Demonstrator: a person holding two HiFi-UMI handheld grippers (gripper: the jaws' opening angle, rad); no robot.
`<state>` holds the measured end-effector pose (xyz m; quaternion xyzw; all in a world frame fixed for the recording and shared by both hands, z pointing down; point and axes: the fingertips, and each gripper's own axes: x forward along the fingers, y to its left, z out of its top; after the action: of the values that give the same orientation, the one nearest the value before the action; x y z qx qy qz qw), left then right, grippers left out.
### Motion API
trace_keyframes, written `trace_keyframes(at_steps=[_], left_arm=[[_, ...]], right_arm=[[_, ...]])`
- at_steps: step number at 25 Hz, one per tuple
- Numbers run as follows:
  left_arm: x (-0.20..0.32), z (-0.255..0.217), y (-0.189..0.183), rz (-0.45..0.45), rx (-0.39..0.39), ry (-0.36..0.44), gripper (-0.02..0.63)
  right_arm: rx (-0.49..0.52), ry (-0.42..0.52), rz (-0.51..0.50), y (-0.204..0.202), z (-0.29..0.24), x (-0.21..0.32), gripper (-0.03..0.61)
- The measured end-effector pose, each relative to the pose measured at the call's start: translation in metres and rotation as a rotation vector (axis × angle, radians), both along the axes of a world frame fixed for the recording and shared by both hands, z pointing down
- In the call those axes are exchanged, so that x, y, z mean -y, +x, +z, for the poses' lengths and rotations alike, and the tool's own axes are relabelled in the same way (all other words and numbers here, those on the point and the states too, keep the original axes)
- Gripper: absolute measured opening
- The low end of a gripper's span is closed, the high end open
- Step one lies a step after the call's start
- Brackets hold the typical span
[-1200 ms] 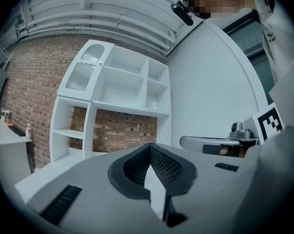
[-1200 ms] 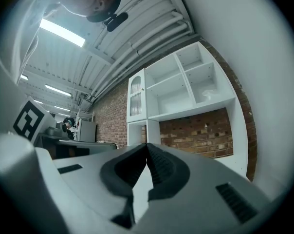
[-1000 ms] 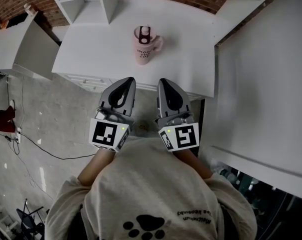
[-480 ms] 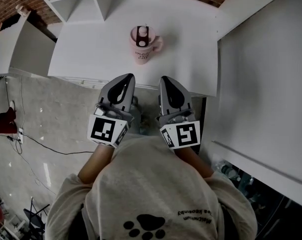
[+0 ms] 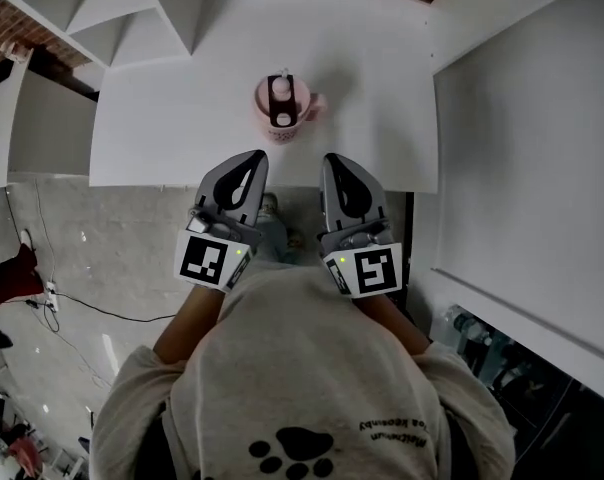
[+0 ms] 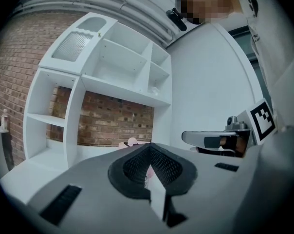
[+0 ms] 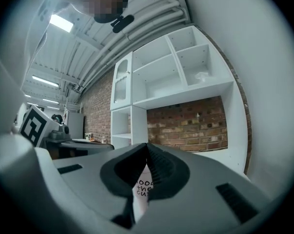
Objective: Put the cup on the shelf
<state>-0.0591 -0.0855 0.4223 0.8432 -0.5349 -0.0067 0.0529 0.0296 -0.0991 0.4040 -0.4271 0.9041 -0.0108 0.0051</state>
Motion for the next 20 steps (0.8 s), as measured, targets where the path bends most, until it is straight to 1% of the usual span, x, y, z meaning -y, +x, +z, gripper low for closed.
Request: trace_keyframes(at_steps=[6, 9, 12, 15, 20], left_arm=[[0.020, 0.019, -0.012, 0.079, 0.002, -0.041, 0.008], [0.025, 0.033, -0.014, 0.132, 0.018, -0.081, 0.008], [0.031, 0.042, -0.016, 0.162, 0.024, -0.081, 0.008], [0.034, 0.054, -0.018, 0.187, 0.047, -0.113, 0.008], [0.038, 0.067, -0.019, 0.230, 0.040, -0.140, 0.008]], right_arm=[[-0.013, -0.009, 0.079, -0.005, 0.009, 0.021, 0.009], [-0.017, -0.013, 0.116, -0.006, 0.014, 0.030, 0.009], [-0.023, -0.022, 0.146, -0.005, 0.021, 0.035, 0.009], [-0.037, -0.042, 0.166, -0.004, 0.029, 0.038, 0.009], [-0.052, -0.075, 0.185, -0.004, 0.041, 0.045, 0.009]])
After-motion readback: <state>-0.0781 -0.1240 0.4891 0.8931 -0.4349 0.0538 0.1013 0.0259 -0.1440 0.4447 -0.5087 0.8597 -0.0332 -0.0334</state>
